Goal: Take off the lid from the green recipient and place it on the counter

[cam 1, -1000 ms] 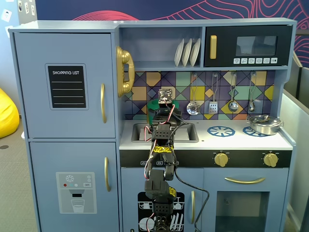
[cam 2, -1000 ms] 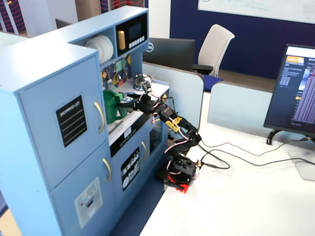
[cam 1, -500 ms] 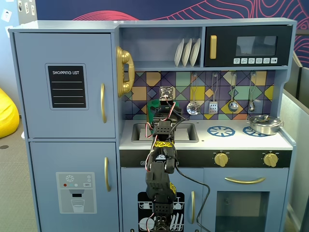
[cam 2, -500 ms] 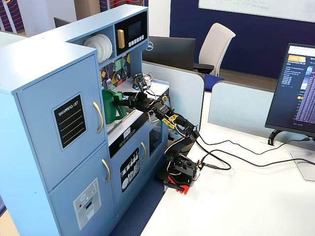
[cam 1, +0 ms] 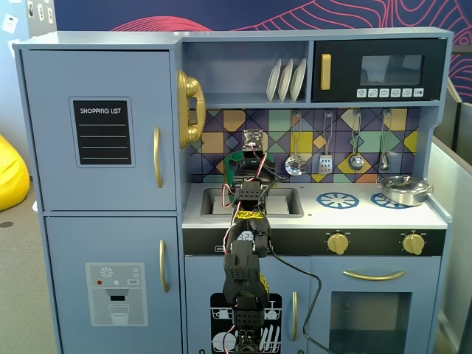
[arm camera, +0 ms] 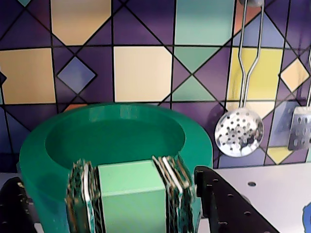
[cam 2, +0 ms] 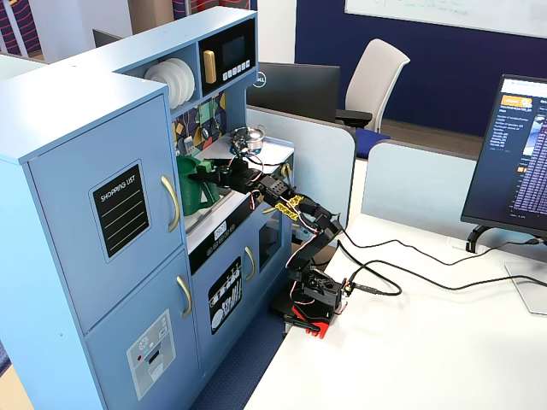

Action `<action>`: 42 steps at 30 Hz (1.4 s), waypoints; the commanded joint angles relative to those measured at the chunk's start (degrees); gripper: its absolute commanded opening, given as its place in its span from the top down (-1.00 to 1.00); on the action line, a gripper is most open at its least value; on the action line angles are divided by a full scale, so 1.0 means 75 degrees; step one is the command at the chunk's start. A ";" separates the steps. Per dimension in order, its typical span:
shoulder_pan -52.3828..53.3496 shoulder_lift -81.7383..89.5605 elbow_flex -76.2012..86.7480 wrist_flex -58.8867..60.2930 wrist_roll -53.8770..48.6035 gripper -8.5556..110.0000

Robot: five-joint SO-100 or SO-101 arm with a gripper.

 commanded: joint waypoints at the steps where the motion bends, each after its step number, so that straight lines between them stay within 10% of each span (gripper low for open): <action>1: -0.0129 0.0000 -0.0574 -0.0129 -0.0199 0.39; 4: -0.0188 0.0070 -0.0492 -0.0035 -0.0527 0.86; 25: 0.0129 0.0141 -0.0422 -0.1723 -0.0293 0.86; 42: 0.3855 0.0035 0.0375 -0.1957 0.0246 0.86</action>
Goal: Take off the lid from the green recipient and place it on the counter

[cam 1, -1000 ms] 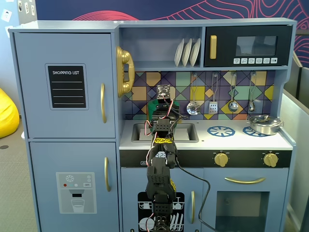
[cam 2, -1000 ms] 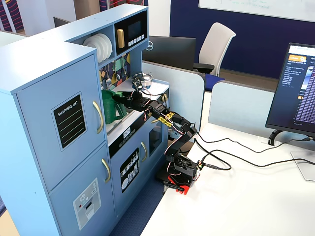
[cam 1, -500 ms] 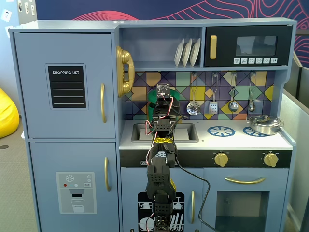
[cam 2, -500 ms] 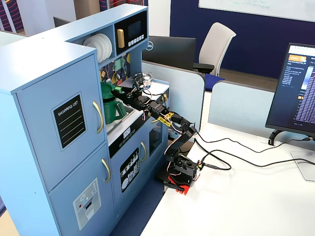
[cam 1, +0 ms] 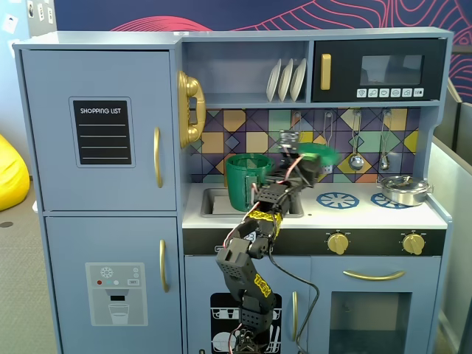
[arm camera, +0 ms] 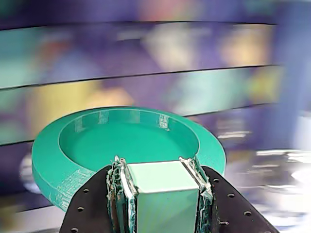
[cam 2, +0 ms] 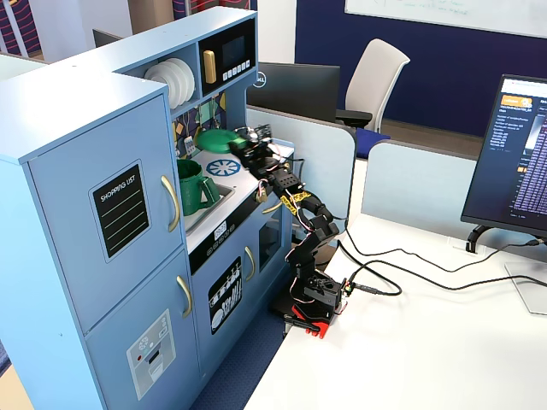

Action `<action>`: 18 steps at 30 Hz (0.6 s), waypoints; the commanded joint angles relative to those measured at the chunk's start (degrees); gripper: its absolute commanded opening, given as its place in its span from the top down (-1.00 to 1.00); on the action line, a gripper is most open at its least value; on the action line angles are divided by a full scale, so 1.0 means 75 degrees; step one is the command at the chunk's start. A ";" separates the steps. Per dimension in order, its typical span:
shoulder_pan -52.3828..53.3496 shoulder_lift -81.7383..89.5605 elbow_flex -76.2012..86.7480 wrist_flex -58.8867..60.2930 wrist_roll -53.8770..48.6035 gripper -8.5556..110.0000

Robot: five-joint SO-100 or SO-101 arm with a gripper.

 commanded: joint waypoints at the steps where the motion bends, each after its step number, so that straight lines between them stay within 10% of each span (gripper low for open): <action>1: 0.0609 0.0047 0.0387 -0.1066 0.0105 0.86; 18: 0.0715 -0.0727 0.3023 -0.3539 -0.0105 0.86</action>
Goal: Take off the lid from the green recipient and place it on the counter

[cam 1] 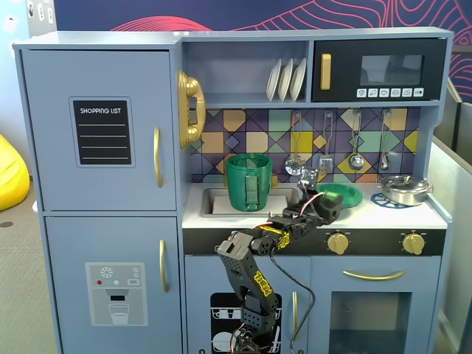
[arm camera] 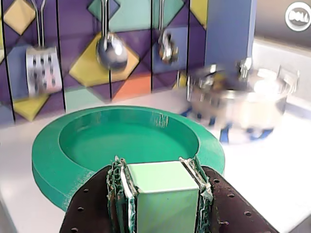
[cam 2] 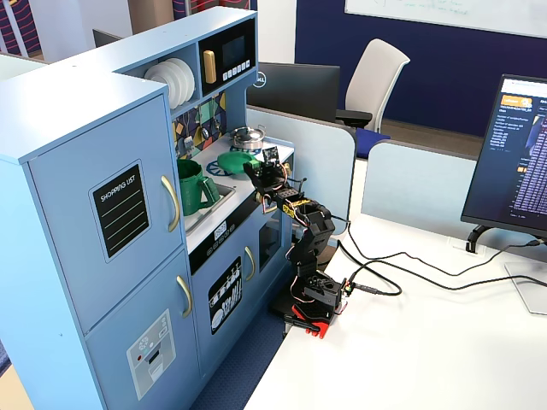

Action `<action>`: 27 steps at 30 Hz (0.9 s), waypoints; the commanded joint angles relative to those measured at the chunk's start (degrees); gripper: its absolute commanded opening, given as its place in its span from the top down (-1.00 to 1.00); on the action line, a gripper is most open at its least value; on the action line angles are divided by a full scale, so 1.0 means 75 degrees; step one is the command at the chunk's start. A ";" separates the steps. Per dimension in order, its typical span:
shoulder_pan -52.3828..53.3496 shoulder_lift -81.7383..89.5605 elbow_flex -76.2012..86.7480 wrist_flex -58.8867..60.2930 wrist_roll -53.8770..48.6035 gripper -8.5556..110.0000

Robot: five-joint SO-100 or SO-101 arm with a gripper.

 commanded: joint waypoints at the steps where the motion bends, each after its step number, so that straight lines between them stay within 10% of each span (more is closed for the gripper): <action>1: 0.0023 -0.0012 0.0035 -0.0551 -0.0094 0.86; 18: -0.0094 -0.0199 0.0105 -0.0270 -0.0551 0.85; 27: 0.0000 -0.0129 0.0035 -0.0469 0.0176 0.21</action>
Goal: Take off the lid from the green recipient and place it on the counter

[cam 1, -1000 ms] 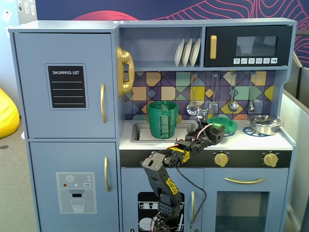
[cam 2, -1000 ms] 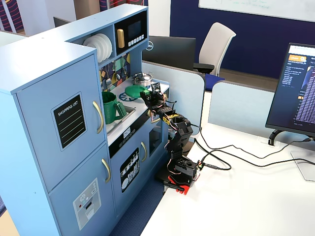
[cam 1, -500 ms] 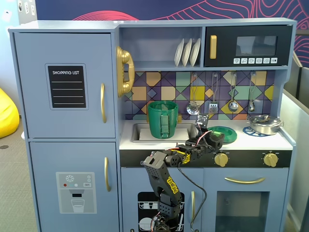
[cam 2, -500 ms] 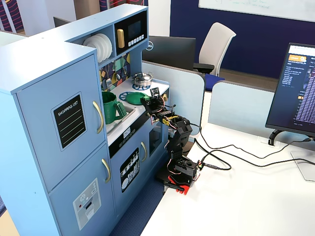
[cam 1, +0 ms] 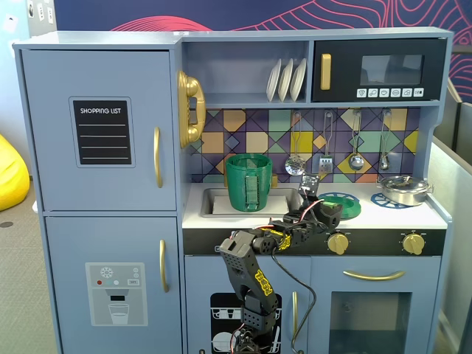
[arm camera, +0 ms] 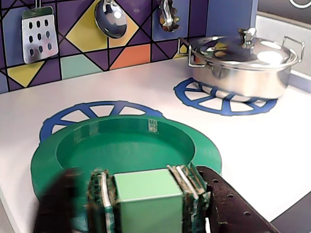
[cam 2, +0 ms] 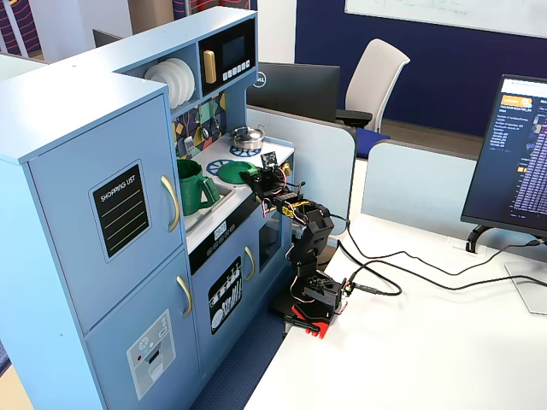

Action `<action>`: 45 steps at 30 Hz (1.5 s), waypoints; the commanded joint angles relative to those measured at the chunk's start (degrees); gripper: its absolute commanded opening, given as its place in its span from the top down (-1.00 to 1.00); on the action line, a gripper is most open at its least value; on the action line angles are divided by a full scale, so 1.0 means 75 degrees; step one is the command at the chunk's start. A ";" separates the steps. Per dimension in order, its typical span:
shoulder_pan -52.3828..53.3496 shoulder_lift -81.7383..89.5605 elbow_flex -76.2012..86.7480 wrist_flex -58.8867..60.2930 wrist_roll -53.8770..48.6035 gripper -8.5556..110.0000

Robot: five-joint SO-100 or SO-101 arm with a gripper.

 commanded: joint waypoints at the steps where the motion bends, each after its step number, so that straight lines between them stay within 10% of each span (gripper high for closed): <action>1: 0.0023 0.0105 -0.0305 -0.0270 0.0223 0.18; 14: 0.0047 0.2461 0.0211 0.0914 -0.0047 0.15; 36: -0.2309 0.6047 -0.0809 1.1988 -0.0363 0.48; 45: -0.3352 0.7078 0.1699 1.2598 0.0117 0.58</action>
